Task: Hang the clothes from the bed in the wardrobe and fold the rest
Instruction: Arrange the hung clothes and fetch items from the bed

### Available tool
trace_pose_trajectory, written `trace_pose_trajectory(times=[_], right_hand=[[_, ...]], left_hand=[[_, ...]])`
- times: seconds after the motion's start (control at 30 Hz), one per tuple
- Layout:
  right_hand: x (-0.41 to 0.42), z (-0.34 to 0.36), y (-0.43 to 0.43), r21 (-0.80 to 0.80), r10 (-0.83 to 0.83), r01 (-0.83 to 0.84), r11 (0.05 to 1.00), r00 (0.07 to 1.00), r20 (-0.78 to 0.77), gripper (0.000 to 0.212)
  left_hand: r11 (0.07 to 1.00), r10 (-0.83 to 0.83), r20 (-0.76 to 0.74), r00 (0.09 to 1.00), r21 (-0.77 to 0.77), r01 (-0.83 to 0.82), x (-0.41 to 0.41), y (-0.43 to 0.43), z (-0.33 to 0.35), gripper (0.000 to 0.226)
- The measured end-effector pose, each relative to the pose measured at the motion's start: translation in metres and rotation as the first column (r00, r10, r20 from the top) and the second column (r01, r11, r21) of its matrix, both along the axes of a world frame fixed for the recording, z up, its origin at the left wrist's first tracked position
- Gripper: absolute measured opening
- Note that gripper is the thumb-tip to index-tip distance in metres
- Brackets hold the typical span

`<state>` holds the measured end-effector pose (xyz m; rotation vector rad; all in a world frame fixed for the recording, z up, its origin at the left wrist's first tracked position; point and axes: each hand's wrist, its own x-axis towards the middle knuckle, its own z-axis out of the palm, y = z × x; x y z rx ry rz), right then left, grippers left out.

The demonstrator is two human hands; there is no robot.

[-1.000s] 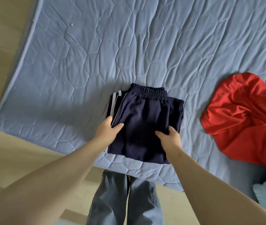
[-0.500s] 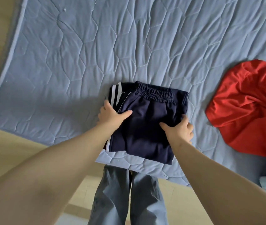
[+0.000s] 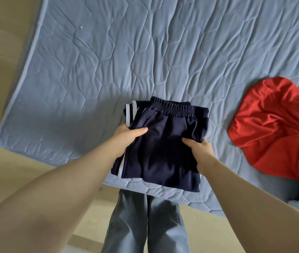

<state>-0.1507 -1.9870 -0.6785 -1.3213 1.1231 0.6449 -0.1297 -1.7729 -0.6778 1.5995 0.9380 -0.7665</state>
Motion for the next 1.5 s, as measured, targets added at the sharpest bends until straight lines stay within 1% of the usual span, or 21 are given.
trace_pose_trajectory(times=[0.13,0.27,0.33,0.4,0.53,0.63,0.73,0.83,0.9,0.93,1.03,1.13,1.23,1.3,1.4,1.5], right_hand=[[0.011,0.033,0.001,0.06,0.004,-0.007,0.998,0.999,0.048,0.017],[0.029,0.084,0.005,0.118,0.011,-0.022,0.993,0.995,0.096,0.018],[0.038,0.11,0.011,0.123,0.038,-0.055,0.991,0.99,0.136,0.018],[0.046,0.137,0.02,0.125,0.073,-0.096,0.987,0.981,0.178,0.018],[0.059,0.196,0.039,0.111,0.151,-0.186,0.976,0.951,0.27,0.017],[0.065,0.244,0.061,0.113,0.234,-0.285,0.952,0.914,0.331,0.015],[0.07,0.284,0.09,0.085,0.328,-0.386,0.919,0.866,0.378,0.015],[0.074,0.322,0.13,0.056,0.422,-0.486,0.872,0.806,0.415,0.019],[0.074,0.346,0.166,0.043,0.492,-0.567,0.823,0.748,0.445,0.019],[0.073,0.356,0.185,0.03,0.527,-0.604,0.796,0.718,0.455,0.018],[0.067,0.382,0.246,0.015,0.61,-0.698,0.716,0.636,0.472,0.02],[0.049,0.409,0.318,-0.003,0.66,-0.758,0.652,0.566,0.494,0.022],[0.024,0.431,0.39,-0.02,0.693,-0.805,0.593,0.497,0.522,0.017],[0.001,0.445,0.447,-0.016,0.709,-0.842,0.539,0.443,0.549,0.017],[-0.035,0.463,0.523,-0.024,0.735,-0.889,0.458,0.363,0.572,0.021],[-0.067,0.481,0.587,-0.005,0.758,-0.926,0.378,0.306,0.576,0.021]], left_hand=[[0.997,0.032,0.006,0.999,-0.072,-0.031,0.007,0.008,0.036,0.014],[0.988,0.044,0.027,0.999,-0.152,-0.039,0.018,0.021,0.092,0.033],[0.986,0.072,0.055,0.996,-0.156,-0.063,0.02,0.027,0.119,0.036],[0.986,0.086,0.093,0.992,-0.147,-0.072,0.019,0.034,0.147,0.035],[0.985,0.153,0.2,0.968,-0.113,-0.133,0.01,0.049,0.205,0.035],[0.967,0.253,0.287,0.924,-0.114,-0.23,-0.004,0.067,0.252,0.029],[0.948,0.318,0.348,0.882,-0.096,-0.303,-0.018,0.088,0.293,0.024],[0.917,0.385,0.41,0.827,-0.065,-0.395,-0.033,0.121,0.334,0.013],[0.887,0.433,0.426,0.794,-0.047,-0.459,-0.049,0.152,0.36,0.006],[0.878,0.449,0.419,0.789,-0.045,-0.476,-0.057,0.167,0.37,0.009],[0.843,0.507,0.397,0.765,-0.046,-0.535,-0.085,0.217,0.395,0.027],[0.798,0.564,0.42,0.711,-0.058,-0.6,-0.119,0.272,0.418,0.026],[0.727,0.616,0.456,0.642,-0.015,-0.686,-0.155,0.332,0.44,0.025],[0.669,0.656,0.477,0.584,-0.01,-0.743,-0.187,0.379,0.454,0.029],[0.612,0.688,0.501,0.525,-0.011,-0.791,-0.232,0.443,0.472,0.036],[0.554,0.71,0.529,0.465,-0.013,-0.832,-0.269,0.499,0.486,0.044]])
